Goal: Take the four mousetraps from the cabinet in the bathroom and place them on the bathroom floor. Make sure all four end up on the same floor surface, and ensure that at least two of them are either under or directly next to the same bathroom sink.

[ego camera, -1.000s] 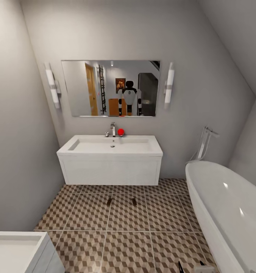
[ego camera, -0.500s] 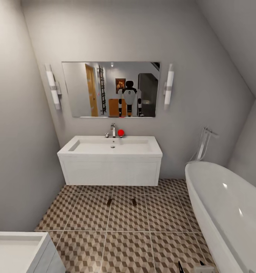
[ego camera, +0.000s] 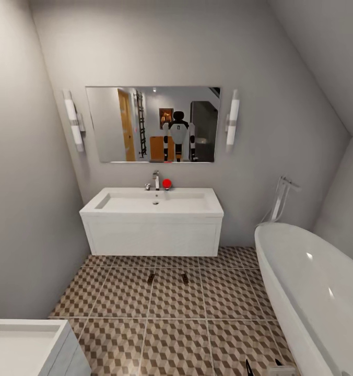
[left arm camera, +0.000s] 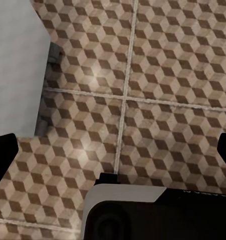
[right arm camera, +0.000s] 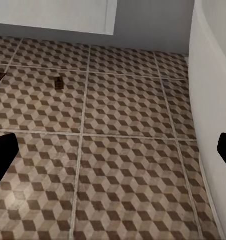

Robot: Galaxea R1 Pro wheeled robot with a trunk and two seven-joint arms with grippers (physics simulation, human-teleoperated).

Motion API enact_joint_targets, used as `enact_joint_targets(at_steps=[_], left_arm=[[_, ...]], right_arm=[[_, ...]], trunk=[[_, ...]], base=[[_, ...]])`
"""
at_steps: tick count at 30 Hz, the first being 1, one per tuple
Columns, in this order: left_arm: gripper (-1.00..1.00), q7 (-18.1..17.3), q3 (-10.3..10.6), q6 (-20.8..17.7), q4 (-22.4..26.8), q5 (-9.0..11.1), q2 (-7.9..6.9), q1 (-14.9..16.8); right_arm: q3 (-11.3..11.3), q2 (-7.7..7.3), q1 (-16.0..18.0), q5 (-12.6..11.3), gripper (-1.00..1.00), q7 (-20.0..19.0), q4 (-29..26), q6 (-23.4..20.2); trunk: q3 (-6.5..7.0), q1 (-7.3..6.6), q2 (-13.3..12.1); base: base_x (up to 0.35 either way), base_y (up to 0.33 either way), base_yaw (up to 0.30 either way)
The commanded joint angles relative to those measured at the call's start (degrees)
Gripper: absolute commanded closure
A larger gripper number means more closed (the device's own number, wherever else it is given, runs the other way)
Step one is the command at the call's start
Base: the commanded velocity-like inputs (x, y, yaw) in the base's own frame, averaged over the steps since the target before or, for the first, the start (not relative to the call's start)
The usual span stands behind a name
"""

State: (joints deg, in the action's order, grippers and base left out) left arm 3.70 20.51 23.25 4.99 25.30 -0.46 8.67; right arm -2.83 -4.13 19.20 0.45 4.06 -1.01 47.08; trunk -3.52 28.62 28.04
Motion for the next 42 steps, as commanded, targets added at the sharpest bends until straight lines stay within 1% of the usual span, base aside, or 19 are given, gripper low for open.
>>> enact_joint_targets(at_steps=[1, 13, 36, 42], left_arm=[[-1.00, 0.35, 0.50, 0.13, 0.02, 0.19, -0.01, 0.03], [-1.00, 0.35, 0.50, 0.17, 0.02, 0.19, 0.00, 0.03], [-1.00, 0.17, 0.59, 0.55, 0.02, 0.11, -0.34, 0.03], [-1.00, 0.17, 0.59, 0.49, 0.02, 0.11, -0.33, 0.03]], right_arm=[[-0.33, 0.00, 0.05, 0.08, -1.00, 0.42, 0.04, 0.12], [-0.33, 0.00, 0.05, 0.08, -1.00, 0.42, 0.04, 0.12], [-0.33, 0.00, 0.05, 0.08, -1.00, 0.42, 0.04, 0.12], [-0.33, 0.00, 0.05, 0.08, -1.00, 0.42, 0.04, 0.12]], trunk=[[0.07, -0.20, -0.31], [2.22, -2.83, -5.13], [2.22, -2.83, -5.13], [2.22, -2.83, -5.13]], base=[[0.000, 0.000, 0.000], [0.000, 0.000, 0.000], [-0.001, 0.000, 0.000], [-0.236, 0.000, 0.000]])
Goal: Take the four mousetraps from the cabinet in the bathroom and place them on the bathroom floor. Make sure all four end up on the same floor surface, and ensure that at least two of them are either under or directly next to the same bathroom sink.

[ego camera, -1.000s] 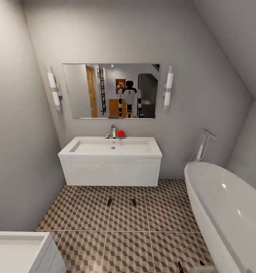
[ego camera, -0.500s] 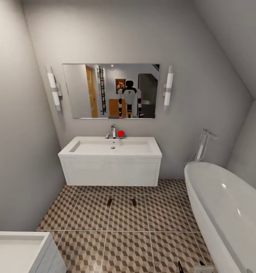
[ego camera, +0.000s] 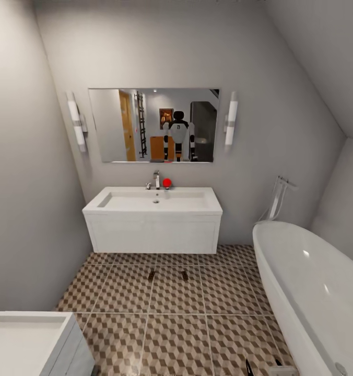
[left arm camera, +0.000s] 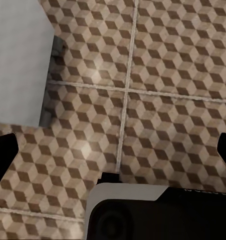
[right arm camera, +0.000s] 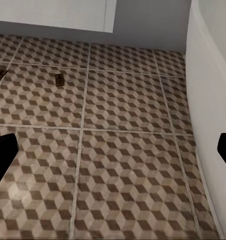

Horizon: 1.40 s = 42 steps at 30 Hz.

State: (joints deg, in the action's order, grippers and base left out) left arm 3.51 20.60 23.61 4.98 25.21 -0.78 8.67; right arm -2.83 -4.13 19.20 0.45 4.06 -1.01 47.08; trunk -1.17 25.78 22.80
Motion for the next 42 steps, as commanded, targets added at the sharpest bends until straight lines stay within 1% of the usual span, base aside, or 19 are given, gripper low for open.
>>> enact_joint_targets(at_steps=[1, 18, 30, 34, 42], left_arm=[[-1.00, 0.36, 0.49, 0.12, 0.03, 0.19, -0.01, 0.03], [-1.00, 0.36, 0.49, 0.12, 0.03, 0.19, -0.01, 0.03], [-1.00, 0.36, 0.49, 0.18, 0.03, 0.19, -0.01, 0.03], [-1.00, 0.36, 0.49, 0.20, 0.03, 0.19, -0.04, 0.03], [-1.00, 0.32, 0.49, 0.20, 0.02, 0.19, -0.03, 0.03]], right_arm=[[-0.34, 0.00, 0.05, 0.08, -1.00, 0.42, 0.04, 0.12], [-0.34, 0.00, 0.05, 0.08, -1.00, 0.45, 0.01, 0.18], [-0.34, 0.33, 0.05, 0.08, -1.00, 0.54, -0.02, 0.21], [-0.34, 0.49, 0.05, 0.08, -1.00, 0.59, -0.04, 0.21], [-0.34, 0.60, 0.05, 0.08, -1.00, 0.60, -0.04, 0.21]], trunk=[[-0.12, 0.00, 0.12], [-0.12, 0.00, 0.12], [-0.12, 0.00, 0.12], [-0.12, 0.00, 0.12], [-0.12, 0.00, 0.12]], base=[[-0.303, 0.000, 0.000], [-0.332, 0.000, 0.000], [-0.335, 0.000, 0.008], [-0.266, 0.000, 0.169], [-0.059, 0.000, 0.267]])
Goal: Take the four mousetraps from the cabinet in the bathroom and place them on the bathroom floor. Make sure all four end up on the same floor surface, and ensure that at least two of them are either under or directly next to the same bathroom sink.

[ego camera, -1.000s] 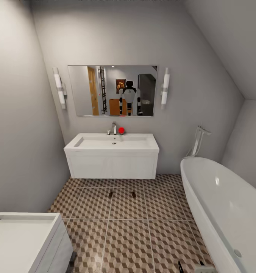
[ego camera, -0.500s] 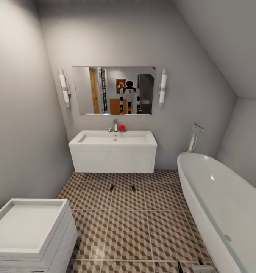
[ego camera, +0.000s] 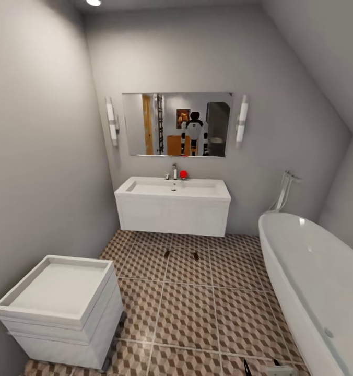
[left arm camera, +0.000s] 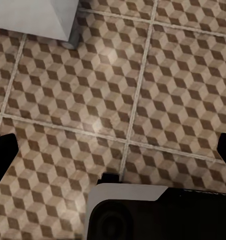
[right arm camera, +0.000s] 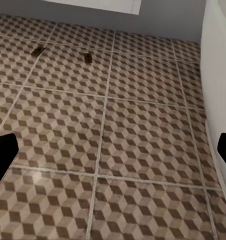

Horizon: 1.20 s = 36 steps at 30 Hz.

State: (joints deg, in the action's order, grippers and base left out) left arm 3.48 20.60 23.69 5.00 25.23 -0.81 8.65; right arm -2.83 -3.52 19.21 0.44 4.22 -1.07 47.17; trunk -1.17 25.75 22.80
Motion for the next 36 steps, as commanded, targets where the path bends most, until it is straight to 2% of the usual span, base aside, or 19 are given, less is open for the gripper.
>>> enact_joint_targets(at_steps=[1, 31, 36], left_arm=[[-1.00, 0.33, 0.50, 0.13, 0.00, 0.17, 0.00, 0.05], [-1.00, 0.19, 0.50, 0.13, -0.07, 0.17, -0.04, 0.05], [-1.00, 0.13, 0.51, 0.13, -0.07, 0.17, -0.05, 0.05]], right_arm=[[-0.34, 0.00, 0.03, 0.08, -1.00, 0.44, 0.03, 0.12], [-0.34, 0.01, 0.03, 0.08, -1.00, 0.44, 0.05, 0.12], [-0.34, 0.01, 0.03, 0.08, -1.00, 0.44, 0.05, 0.12]], trunk=[[-0.12, 0.03, 0.12], [-0.12, 0.03, 0.12], [-0.12, 0.03, 0.12]], base=[[-0.013, 0.000, 0.284], [-0.001, 0.000, 0.287], [-0.121, 0.000, 0.283]])
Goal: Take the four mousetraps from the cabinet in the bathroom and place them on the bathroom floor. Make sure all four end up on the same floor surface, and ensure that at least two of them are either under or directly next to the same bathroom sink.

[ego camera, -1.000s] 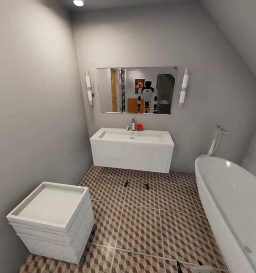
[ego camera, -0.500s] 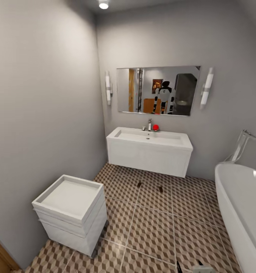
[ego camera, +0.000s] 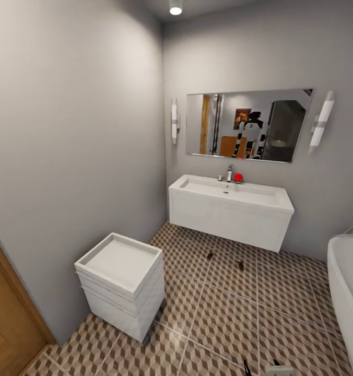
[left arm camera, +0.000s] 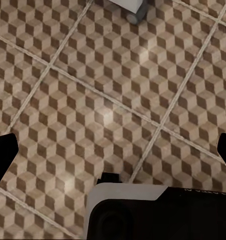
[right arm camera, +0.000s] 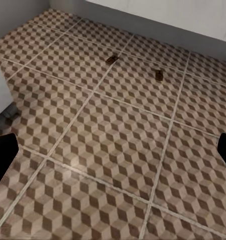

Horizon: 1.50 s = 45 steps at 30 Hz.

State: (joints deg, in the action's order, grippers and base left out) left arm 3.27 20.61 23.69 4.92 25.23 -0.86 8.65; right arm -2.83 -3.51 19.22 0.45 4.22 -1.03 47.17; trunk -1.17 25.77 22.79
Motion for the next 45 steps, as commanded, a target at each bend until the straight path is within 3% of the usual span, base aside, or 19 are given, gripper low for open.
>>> enact_joint_targets(at_steps=[1, 28, 45], left_arm=[[-1.00, 0.34, 0.50, 0.13, 0.00, 0.17, -0.01, 0.05], [-1.00, 0.33, 0.51, 0.13, 0.00, 0.17, -0.02, 0.05], [-1.00, 0.33, 0.51, 0.13, 0.00, 0.17, -0.01, 0.05]], right_arm=[[-0.33, -0.01, 0.03, 0.08, -1.00, 0.44, 0.00, 0.12], [-0.33, -0.01, 0.03, 0.08, -1.00, 0.44, 0.00, 0.12], [-0.33, -0.01, 0.03, 0.08, -1.00, 0.44, 0.03, 0.12]], trunk=[[-0.12, 0.02, 0.13], [-0.12, 0.02, 0.13], [-0.12, 0.02, 0.13]], base=[[-0.208, 0.000, 0.282], [-0.250, 0.000, 0.281], [-0.035, 0.000, 0.281]])
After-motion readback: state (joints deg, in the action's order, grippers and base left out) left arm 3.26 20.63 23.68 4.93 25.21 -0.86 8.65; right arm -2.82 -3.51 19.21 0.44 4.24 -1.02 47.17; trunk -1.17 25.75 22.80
